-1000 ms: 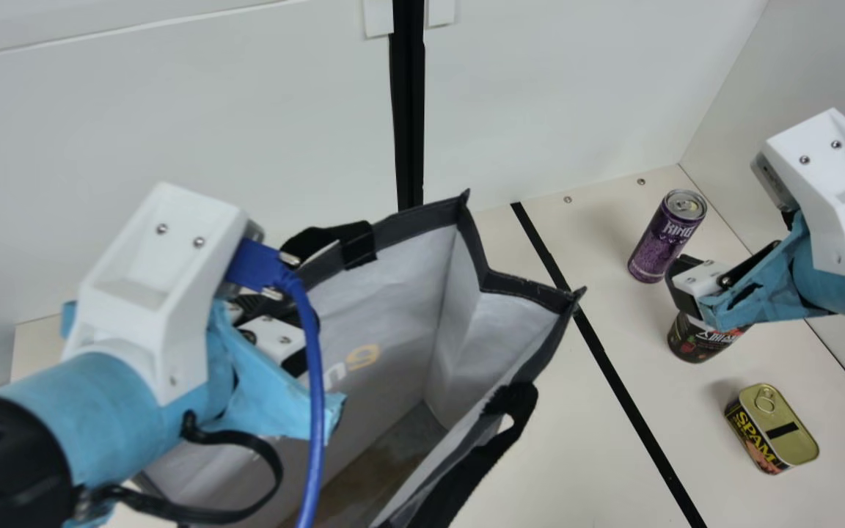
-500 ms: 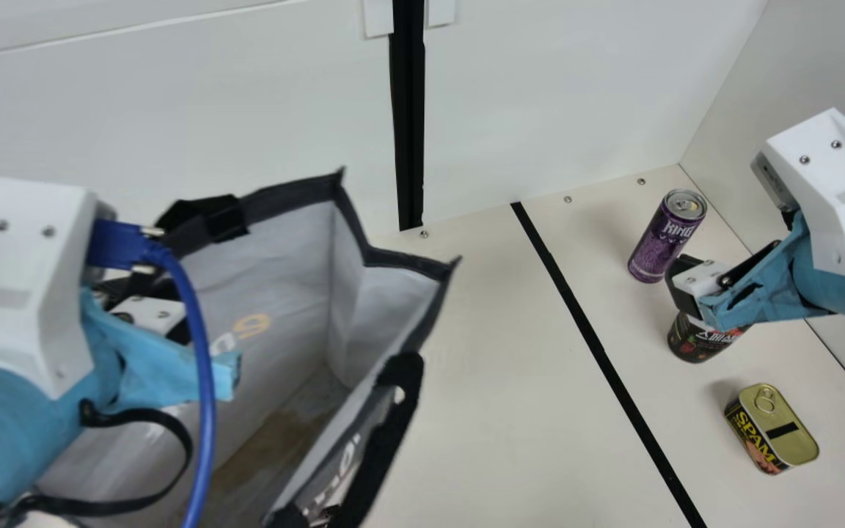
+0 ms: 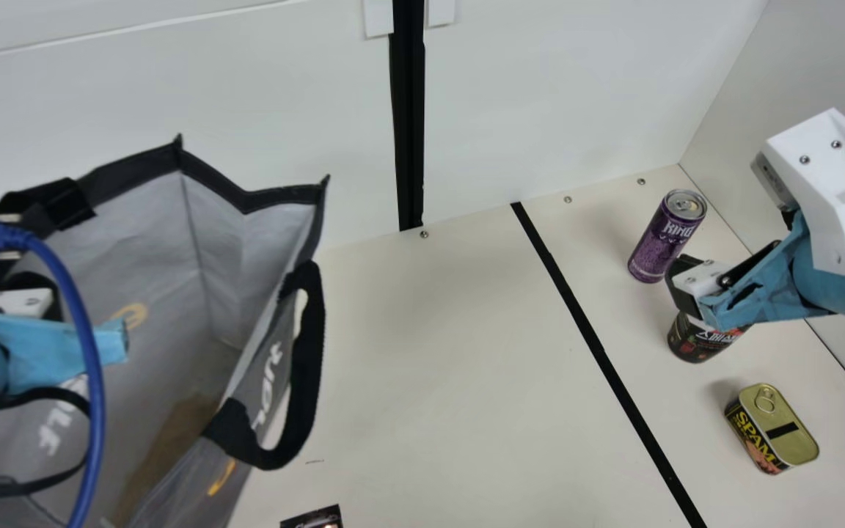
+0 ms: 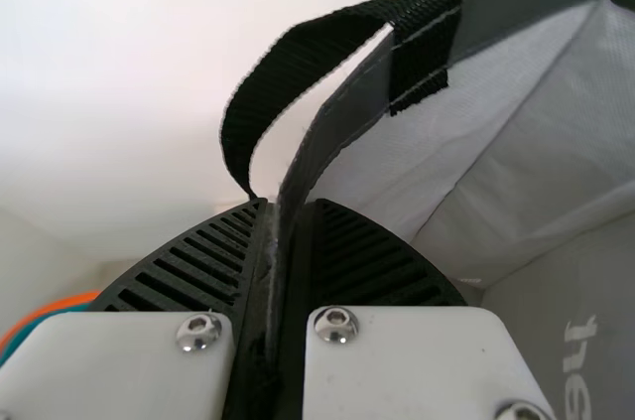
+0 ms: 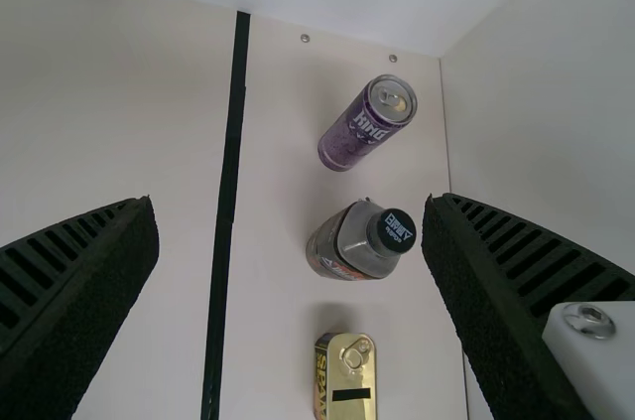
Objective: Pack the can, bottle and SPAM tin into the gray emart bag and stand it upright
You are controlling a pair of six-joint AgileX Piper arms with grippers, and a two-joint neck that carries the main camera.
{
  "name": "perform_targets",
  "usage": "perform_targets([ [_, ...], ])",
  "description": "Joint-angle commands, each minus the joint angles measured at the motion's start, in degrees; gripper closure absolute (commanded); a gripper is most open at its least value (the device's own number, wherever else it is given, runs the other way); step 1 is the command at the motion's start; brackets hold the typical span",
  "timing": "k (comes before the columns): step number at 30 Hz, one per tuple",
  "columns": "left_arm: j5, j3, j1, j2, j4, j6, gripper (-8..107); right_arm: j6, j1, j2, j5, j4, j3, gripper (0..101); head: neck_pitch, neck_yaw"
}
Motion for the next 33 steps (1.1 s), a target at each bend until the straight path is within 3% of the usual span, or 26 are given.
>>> perform_targets([
  [1,-0.01,0.63,0.25,-0.15,4.18,-1.15,107,0.00,0.00,0.00,0.00,0.00,0.00,6,-1.30,-0.05],
  [10,-0.01,3.99,0.03,-1.45,14.65,-4.54,107,0.00,0.00,0.00,0.00,0.00,0.00,6,-1.30,-0.05],
  [17,-0.01,9.18,-1.63,-2.86,19.37,-7.31,107,0.00,0.00,0.00,0.00,0.00,0.00,6,-1.30,-0.05],
  [26,-0.01,17.07,-4.85,-3.81,20.54,-12.08,107,0.00,0.00,0.00,0.00,0.00,0.00,6,-1.30,-0.05],
  [33,-0.01,20.21,-8.16,-3.28,19.01,-14.78,107,0.00,0.00,0.00,0.00,0.00,0.00,6,-1.30,-0.05],
])
